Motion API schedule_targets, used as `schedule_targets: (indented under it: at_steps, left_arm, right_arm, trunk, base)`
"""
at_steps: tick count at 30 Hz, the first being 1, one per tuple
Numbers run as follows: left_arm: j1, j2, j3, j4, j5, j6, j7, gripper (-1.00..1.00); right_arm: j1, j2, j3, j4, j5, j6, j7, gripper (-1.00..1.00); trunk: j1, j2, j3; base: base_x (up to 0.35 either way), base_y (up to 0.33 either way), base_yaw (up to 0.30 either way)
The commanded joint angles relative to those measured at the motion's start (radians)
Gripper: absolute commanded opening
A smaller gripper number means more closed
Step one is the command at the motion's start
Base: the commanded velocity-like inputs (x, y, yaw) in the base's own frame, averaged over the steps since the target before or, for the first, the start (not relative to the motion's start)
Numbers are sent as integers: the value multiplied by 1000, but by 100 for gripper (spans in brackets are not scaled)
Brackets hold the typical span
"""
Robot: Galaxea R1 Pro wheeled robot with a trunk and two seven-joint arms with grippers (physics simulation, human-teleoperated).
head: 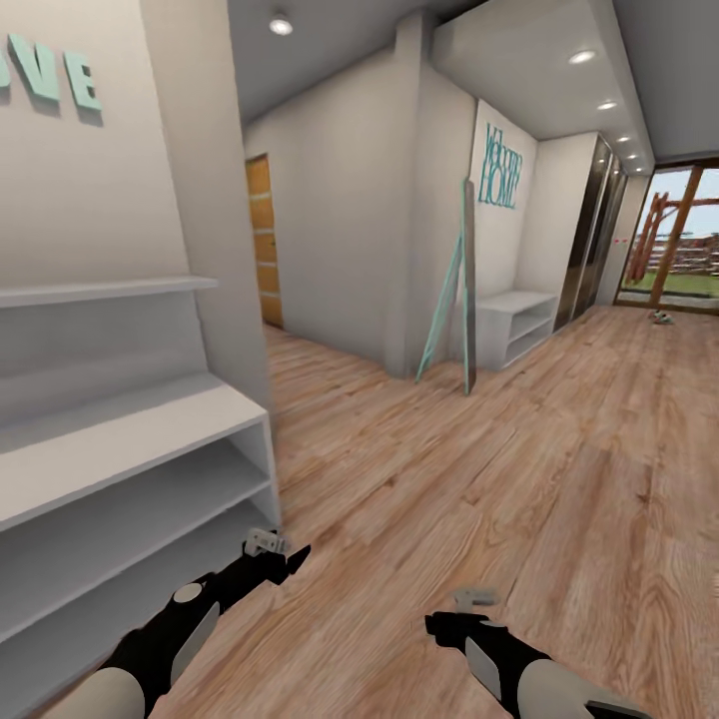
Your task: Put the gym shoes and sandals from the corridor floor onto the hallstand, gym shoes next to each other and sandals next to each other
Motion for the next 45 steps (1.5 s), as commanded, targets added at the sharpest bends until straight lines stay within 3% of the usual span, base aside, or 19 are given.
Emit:
schedule_targets:
  at_steps: [1, 16, 24, 27, 29, 32, 34, 36, 37, 41, 45]
  left_arm:
    - [-1, 1, -6, 0, 7, -4, 1, 100]
    - [-1, 1, -4, 1, 8, -3, 10, 100]
    - [-1, 1, -2, 72, 15, -1, 162, 100]
    - [-1, -13, 5, 112, 60, -3, 221, 100]
    - [-1, -30, 9, 135, 114, -8, 294, 100]
    - [-1, -43, 10, 159, 137, -47, 362, 100]
    - [-1, -47, 10, 182, 145, -81, 386, 100]
    - [-1, -50, 10, 197, 150, -100, 398, 100]
    - [-1, -50, 10, 199, 150, -103, 400, 100]
    - [-1, -51, 10, 202, 152, -106, 402, 100]
    - [-1, -51, 10, 204, 152, -107, 403, 100]
  right_arm:
    - [0, 1, -8, -1, 10, 4, -1, 100]
    - [0, 1, -9, -1, 9, 4, -1, 100]
    - [0, 2, -8, -8, -1, 4, 3, 100]
    - [0, 2, -8, -12, -3, 4, 4, 100]
    - [0, 2, -8, -13, -3, 3, 3, 100]
    - [0, 0, -9, -14, -4, -31, -2, 100]
    - [0, -34, -11, -13, -24, -101, -4, 100]
    - [0, -129, -54, -9, -163, -170, -2, 100]
    - [0, -146, -66, -8, -213, -179, 0, 100]
    - [0, -168, -82, -4, -287, -191, 4, 100]
    - [0, -173, -86, -3, -303, -194, 5, 100]
  trunk:
    - [0, 0, -2]
    - [0, 0, -11]
    - [0, 0, -16]
    - [0, 0, -18]
    - [0, 0, -19]
    - [0, 0, -21]
    - [0, 0, -21]
    - [0, 0, -21]
    - [0, 0, -21]
    - [0, 0, -21]
    - [0, 0, -21]
  base:
    - [266, -223, -263]
    - [295, -207, -272]
    - [342, -129, -273]
    - [345, -117, -273]
    - [345, -116, -276]
    - [345, -116, -282]
    - [345, -113, -292]
    - [345, -105, -295]
    - [345, -102, -296]
    - [345, -101, -246]
    - [345, -99, -90]
